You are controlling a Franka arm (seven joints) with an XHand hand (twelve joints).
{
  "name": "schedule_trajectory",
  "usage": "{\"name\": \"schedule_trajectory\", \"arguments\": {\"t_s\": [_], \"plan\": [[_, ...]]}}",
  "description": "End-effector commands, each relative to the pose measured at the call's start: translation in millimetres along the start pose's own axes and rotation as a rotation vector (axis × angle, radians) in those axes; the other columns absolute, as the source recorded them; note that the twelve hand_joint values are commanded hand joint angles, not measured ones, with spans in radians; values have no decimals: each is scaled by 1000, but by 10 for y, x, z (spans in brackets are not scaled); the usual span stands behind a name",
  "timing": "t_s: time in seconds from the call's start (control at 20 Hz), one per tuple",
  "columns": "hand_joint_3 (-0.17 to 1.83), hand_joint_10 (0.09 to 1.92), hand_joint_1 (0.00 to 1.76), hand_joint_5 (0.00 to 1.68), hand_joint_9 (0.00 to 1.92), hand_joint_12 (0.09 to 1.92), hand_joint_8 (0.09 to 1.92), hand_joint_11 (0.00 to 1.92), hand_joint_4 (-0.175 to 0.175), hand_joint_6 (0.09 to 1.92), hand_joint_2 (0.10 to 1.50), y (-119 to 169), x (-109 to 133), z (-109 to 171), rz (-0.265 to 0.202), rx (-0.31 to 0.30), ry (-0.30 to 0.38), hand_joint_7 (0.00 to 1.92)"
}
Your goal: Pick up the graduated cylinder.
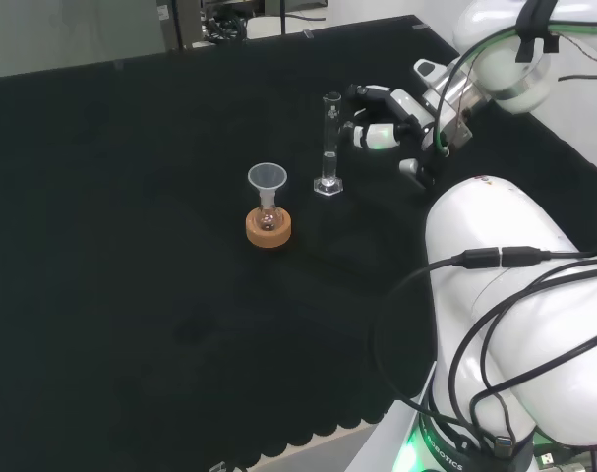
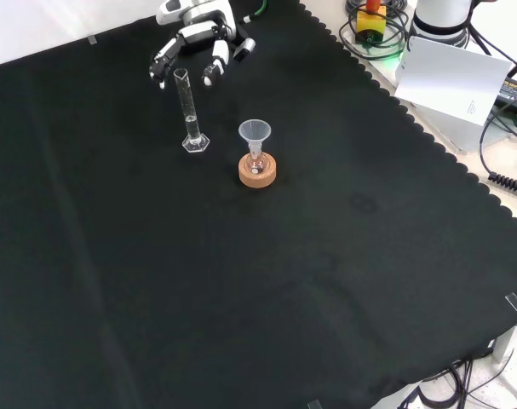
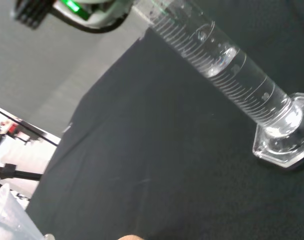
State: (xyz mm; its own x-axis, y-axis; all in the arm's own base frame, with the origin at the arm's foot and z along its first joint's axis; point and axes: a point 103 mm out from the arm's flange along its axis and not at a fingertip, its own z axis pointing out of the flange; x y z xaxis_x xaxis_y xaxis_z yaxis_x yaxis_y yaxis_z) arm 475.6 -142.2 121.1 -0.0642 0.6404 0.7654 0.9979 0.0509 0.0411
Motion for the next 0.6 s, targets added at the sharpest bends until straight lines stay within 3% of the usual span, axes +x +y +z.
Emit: {"name": "schedule_trajectory", "arguments": {"t_s": [0.05,0.6], "plan": [[532,578,944,500,605,1357,637,264,-17,87,650,-15,-69,134,-20,3,50,405],[629,543,985,503,671,1314,626,391,-18,87,623,55,-92,321,-60,21,117,410]]}}
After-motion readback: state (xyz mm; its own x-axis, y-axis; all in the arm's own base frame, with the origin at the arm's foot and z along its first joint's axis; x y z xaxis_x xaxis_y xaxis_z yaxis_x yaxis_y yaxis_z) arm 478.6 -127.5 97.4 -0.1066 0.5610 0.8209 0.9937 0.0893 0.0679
